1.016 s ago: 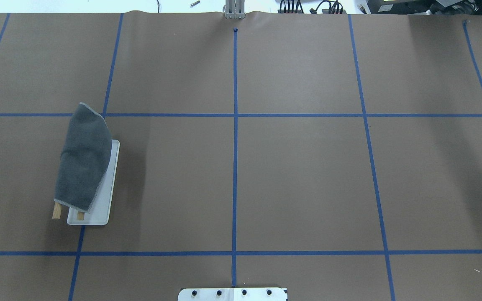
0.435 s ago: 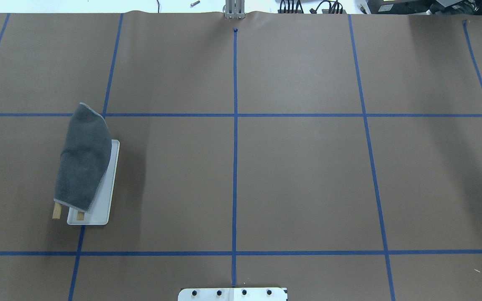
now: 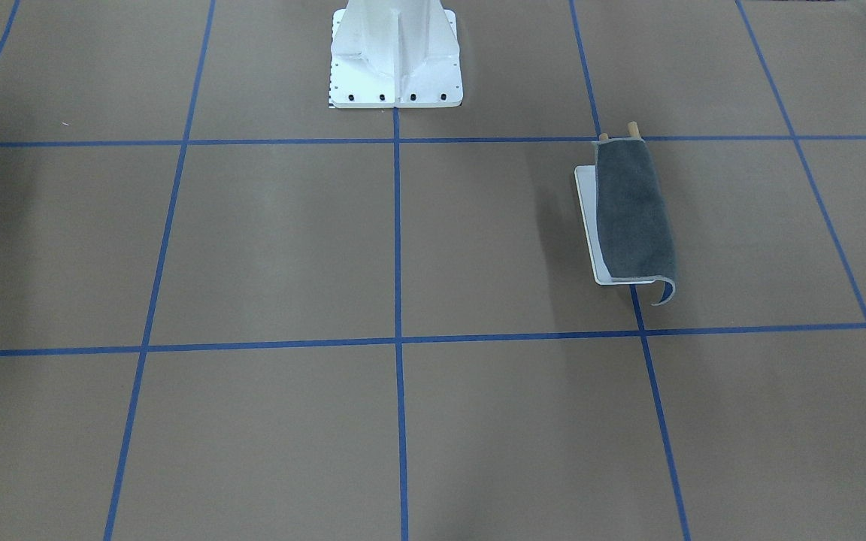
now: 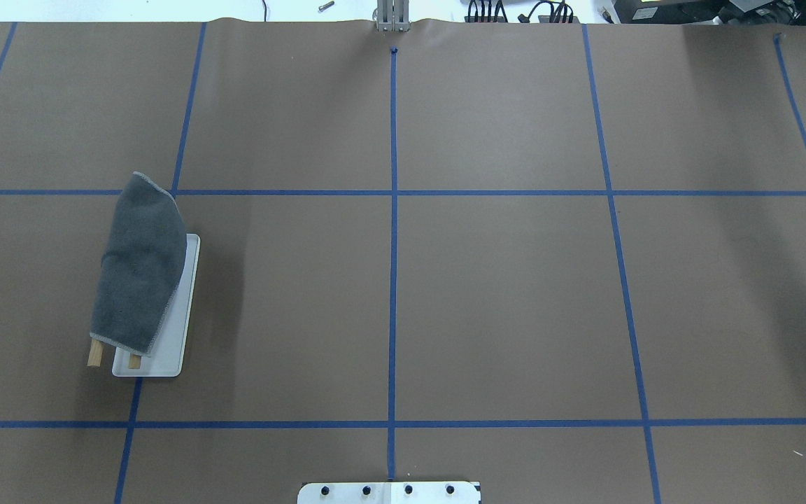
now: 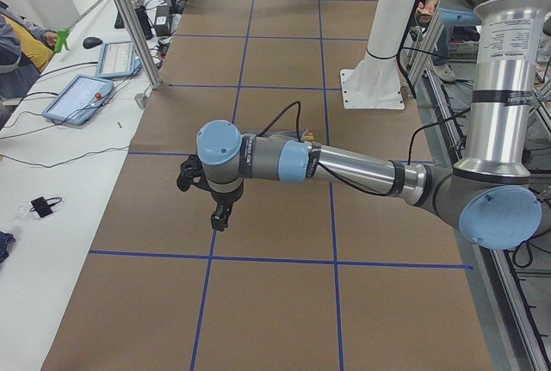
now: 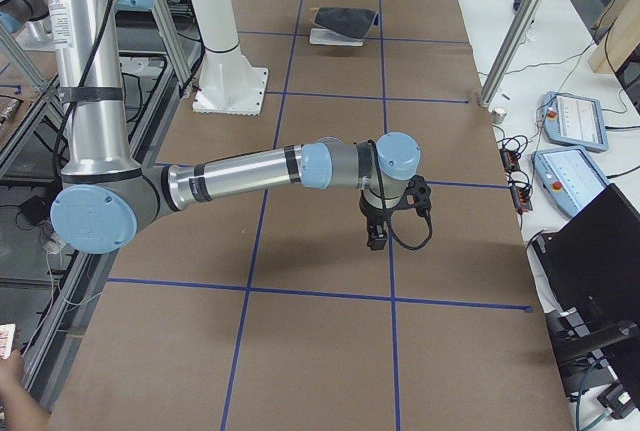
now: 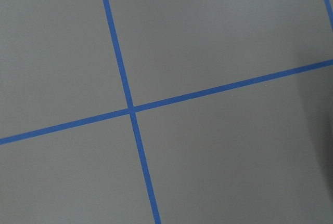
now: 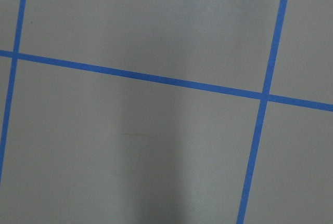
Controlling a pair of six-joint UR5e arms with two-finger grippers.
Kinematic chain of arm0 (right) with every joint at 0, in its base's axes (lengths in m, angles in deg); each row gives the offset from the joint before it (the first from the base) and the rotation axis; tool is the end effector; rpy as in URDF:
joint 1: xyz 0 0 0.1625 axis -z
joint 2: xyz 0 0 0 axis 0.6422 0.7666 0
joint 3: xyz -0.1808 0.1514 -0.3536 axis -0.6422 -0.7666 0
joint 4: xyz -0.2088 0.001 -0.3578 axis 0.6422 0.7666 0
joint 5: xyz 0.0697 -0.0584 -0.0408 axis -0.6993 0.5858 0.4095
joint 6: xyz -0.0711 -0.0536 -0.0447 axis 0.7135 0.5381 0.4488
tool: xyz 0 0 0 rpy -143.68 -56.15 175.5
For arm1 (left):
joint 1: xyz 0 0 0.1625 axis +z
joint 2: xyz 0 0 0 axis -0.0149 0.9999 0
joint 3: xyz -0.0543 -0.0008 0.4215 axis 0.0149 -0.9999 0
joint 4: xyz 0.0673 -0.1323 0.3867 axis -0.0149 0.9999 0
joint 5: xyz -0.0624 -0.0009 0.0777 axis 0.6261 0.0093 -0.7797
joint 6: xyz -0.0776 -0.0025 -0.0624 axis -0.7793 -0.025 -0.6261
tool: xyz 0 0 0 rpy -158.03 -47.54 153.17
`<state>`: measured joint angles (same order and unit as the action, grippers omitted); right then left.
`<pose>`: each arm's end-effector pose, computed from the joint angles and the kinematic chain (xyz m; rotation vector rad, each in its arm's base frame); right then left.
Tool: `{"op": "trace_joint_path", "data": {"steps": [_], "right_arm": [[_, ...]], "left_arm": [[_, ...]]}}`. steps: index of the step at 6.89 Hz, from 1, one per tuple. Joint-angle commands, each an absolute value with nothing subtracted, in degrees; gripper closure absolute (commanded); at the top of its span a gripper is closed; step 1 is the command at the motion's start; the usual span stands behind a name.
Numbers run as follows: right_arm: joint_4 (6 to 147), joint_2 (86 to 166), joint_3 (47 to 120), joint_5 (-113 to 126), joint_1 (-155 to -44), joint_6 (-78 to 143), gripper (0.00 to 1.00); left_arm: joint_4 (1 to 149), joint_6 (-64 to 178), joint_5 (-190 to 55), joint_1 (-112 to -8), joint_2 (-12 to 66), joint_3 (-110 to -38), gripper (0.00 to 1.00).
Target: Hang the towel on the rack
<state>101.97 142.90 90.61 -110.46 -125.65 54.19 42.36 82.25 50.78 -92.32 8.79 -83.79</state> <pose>0.0189 -0.5108 0.5564 0.0327 -0.8721 -0.1679 -0.0697 -0.4984 0.5576 0.1917 0.8582 0.1949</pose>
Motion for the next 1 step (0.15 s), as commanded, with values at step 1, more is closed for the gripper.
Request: {"op": "trace_joint_path", "data": {"steps": [1], "right_arm": [[102.0, 143.0, 90.6, -110.5, -125.6, 54.2, 0.0]], "left_arm": [[42.5, 82.2, 50.8, -92.3, 8.7, -84.2, 0.02]]}}
